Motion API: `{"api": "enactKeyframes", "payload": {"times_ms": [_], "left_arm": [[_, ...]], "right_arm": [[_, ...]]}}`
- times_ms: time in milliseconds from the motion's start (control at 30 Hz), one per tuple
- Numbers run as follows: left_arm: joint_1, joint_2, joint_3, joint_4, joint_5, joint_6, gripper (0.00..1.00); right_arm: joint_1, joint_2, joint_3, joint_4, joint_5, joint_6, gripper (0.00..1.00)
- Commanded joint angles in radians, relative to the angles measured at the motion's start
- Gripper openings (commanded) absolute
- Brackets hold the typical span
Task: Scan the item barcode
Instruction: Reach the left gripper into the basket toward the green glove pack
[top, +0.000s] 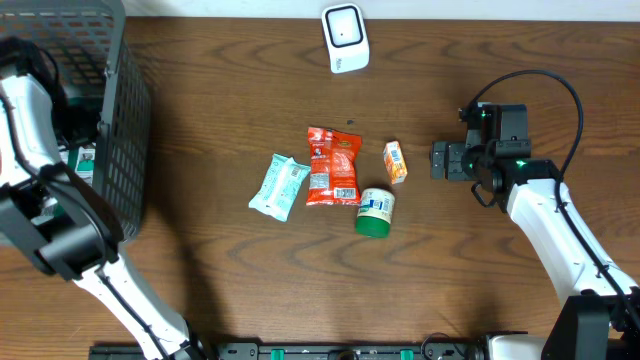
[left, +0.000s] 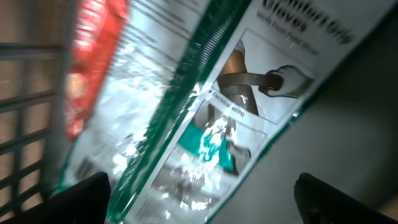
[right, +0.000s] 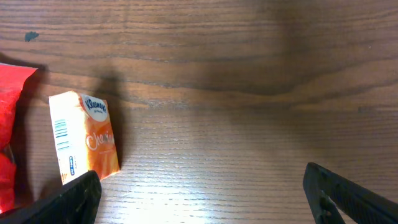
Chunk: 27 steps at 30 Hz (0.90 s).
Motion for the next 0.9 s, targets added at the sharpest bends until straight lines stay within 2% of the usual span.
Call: {"api": "enactKeyframes", "payload": {"times_ms": [0,367,433,500,533,700,733,767,800,867], "left_arm": [[0.007,0.058,0.0,-0.008,0.01,0.029,0.94],[0.022,0.152,0.0,0.002,0.01,0.028,0.94],[0.025,0.153,-0.001,0.002,0.01,0.027,0.88],[0.029,0.153,0.0,0.002,0.01,0.027,0.77],[0.03,0.153,-0.001,-0.002,0.011,0.027,0.62],[0.03,0.152,-0.001,0.0,0.056,0.024,0.35],[0.029,0.151,0.0,0.003,0.069,0.023,0.22],[0.029,0.15,0.005,0.002,0.083,0.024,0.13],[0.029,0.149,0.012,-0.003,0.092,0.023,0.08],[0.029,0.136,0.032,-0.013,0.1,0.023,0.07]], "right_arm": [[-0.003,-0.006,0.008,-0.001,0.003,0.005,0.99],[-0.003,-0.006,0.008,-0.001,0.003,0.005,0.99],[-0.003,-0.006,0.008,-0.001,0.003,0.005,0.99],[-0.003,-0.006,0.008,-0.001,0.003,0.005,0.99],[-0.003,-0.006,0.008,-0.001,0.003,0.005,0.99],[-0.003,-0.006,0.008,-0.001,0.003,0.005,0.99],[-0.003,-0.006,0.008,-0.001,0.003,0.005,0.99],[-0.003,-0.006,0.008,-0.001,0.003,0.005,0.99],[-0.003,-0.006,0.008,-0.001,0.003,0.005,0.99],[-0.003,-0.006,0.008,-0.001,0.003,0.005,0.99]]}}
